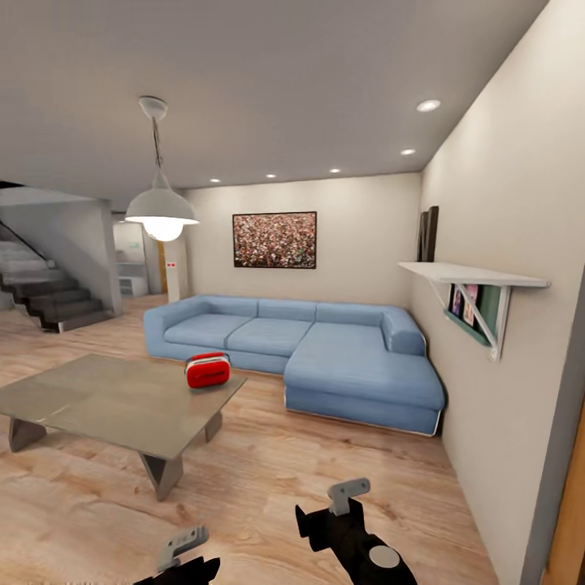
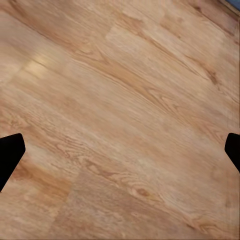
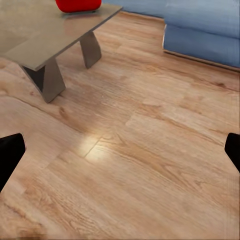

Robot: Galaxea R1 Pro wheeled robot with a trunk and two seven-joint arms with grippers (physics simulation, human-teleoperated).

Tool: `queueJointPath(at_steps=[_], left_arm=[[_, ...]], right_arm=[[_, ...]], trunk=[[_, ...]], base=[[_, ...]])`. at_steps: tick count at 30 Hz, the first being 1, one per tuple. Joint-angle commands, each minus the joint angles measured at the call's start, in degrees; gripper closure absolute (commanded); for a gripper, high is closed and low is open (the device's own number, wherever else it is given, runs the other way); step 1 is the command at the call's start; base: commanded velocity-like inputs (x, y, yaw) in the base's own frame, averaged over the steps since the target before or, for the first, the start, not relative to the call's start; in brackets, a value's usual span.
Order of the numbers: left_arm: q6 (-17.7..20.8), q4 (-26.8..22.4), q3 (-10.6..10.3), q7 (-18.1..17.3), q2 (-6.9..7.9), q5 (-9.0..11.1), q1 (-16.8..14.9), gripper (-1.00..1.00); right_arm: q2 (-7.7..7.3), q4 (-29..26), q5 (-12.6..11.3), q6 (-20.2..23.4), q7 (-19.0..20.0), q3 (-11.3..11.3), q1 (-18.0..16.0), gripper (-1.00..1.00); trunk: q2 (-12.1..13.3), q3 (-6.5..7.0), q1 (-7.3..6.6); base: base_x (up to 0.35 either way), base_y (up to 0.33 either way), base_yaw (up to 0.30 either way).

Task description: Turn on the radio receiver that's on the table in the living room.

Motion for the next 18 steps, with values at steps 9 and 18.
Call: queueJointPath(at_steps=[9, 18], left_arm=[[0.0, 0.0, 0.0, 0.0, 0.0, 0.0, 0.0, -1.0], [0.0, 0.04, 0.0, 0.0, 0.0, 0.0, 0.0, -1.0]], right_arm=[[0.0, 0.0, -0.2, -0.04, 0.0, 0.33, 0.0, -1.0], [0.0, 0.0, -0.32, -0.04, 0.0, 0.33, 0.0, -1.0]], trunk=[[0.0, 0.0, 0.0], [0.0, 0.0, 0.0]], base=[[0.086, -0.332, 0.253], [0.094, -0.323, 0.019]])
